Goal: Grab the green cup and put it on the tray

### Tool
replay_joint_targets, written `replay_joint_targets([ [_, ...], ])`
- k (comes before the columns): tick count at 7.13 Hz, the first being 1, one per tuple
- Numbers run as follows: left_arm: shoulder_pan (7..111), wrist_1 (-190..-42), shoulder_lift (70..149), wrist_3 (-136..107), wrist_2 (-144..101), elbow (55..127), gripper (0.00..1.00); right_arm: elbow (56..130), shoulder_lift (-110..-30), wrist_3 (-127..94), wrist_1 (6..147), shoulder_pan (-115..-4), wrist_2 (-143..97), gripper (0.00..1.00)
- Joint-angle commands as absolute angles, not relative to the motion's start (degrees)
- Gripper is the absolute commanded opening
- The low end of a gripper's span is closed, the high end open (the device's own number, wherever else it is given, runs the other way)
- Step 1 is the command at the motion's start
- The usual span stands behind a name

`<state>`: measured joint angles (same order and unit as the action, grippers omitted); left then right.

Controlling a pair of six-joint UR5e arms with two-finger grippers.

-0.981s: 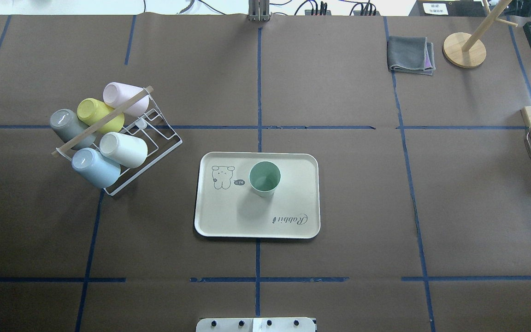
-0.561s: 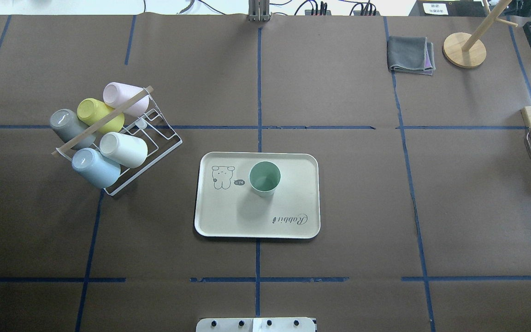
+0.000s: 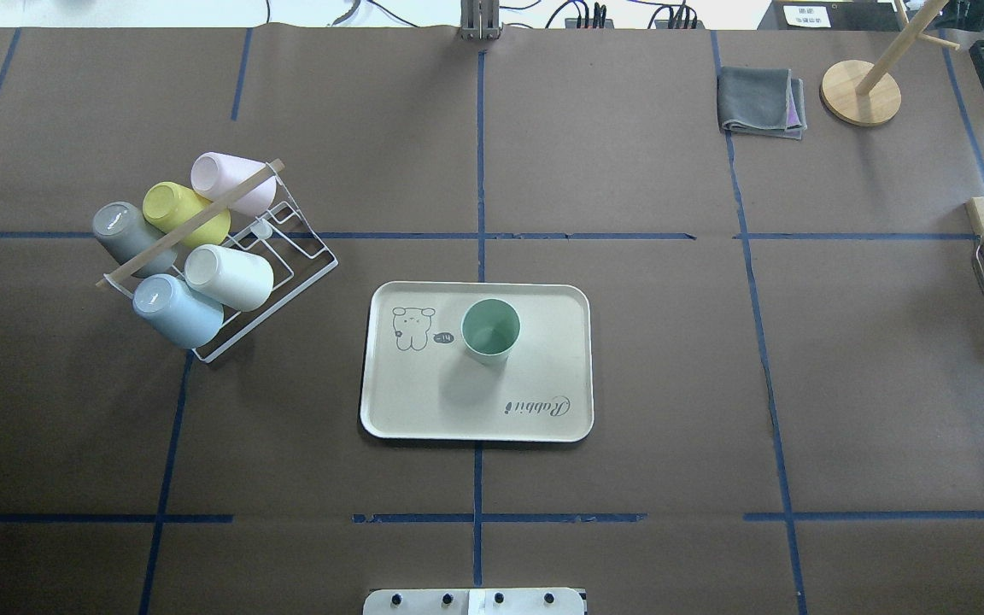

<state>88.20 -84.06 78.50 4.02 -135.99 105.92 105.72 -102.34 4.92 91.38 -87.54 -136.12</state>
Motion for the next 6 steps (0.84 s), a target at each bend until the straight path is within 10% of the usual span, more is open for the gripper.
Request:
replay_joint_targets([
  [1,88.2,-84.4,78.7,4.0,-136.1,106.0,1.0,105.6,-102.4,5.0,91.3,-87.5,-136.1,1.0],
  [6,88.2,-84.5,78.8,4.0,-136.4,106.8,1.0,104.7,-102.5,4.9,91.4,-87.5,-136.2,1.0],
])
